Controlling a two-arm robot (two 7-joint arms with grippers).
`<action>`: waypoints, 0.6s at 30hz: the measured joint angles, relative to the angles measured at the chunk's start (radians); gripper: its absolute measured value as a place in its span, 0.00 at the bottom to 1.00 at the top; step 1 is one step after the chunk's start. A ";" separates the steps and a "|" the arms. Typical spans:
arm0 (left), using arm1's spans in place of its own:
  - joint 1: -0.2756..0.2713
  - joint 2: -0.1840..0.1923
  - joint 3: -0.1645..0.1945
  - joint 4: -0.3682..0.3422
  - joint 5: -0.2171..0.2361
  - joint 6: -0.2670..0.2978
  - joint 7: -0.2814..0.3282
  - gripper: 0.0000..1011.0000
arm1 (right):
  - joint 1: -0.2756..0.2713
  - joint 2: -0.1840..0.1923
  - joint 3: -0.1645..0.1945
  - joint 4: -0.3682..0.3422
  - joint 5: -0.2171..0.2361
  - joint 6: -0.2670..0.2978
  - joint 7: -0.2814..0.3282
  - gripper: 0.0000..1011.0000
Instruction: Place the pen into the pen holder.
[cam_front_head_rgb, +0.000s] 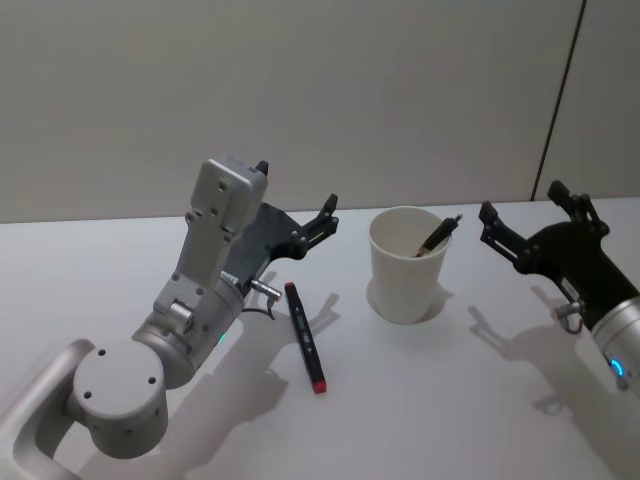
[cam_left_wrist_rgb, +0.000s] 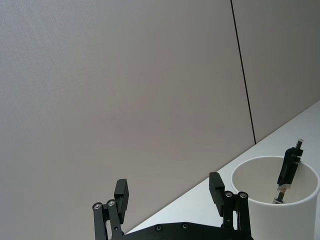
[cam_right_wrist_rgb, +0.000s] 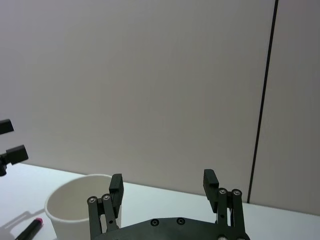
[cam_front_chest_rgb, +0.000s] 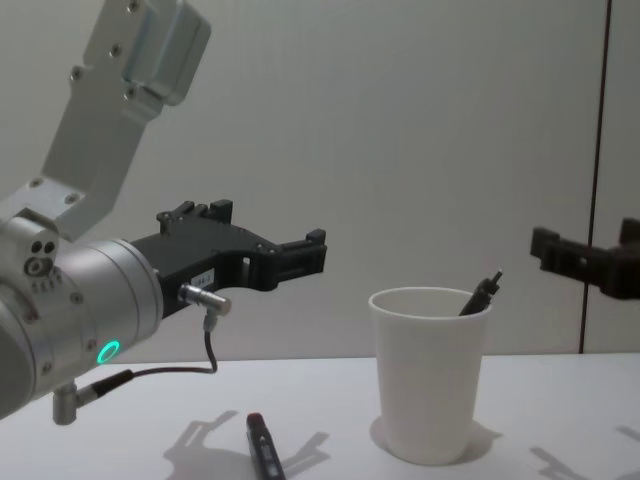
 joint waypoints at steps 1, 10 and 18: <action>0.000 0.000 0.000 0.000 0.000 0.000 0.000 0.99 | -0.005 0.004 -0.001 -0.008 -0.002 0.009 -0.007 0.99; 0.000 0.000 0.000 0.000 0.000 0.000 0.000 0.99 | -0.039 0.032 -0.007 -0.064 -0.012 0.075 -0.055 0.99; 0.000 0.000 0.000 0.000 0.000 0.000 0.000 0.99 | -0.042 0.034 -0.008 -0.068 -0.013 0.079 -0.058 0.99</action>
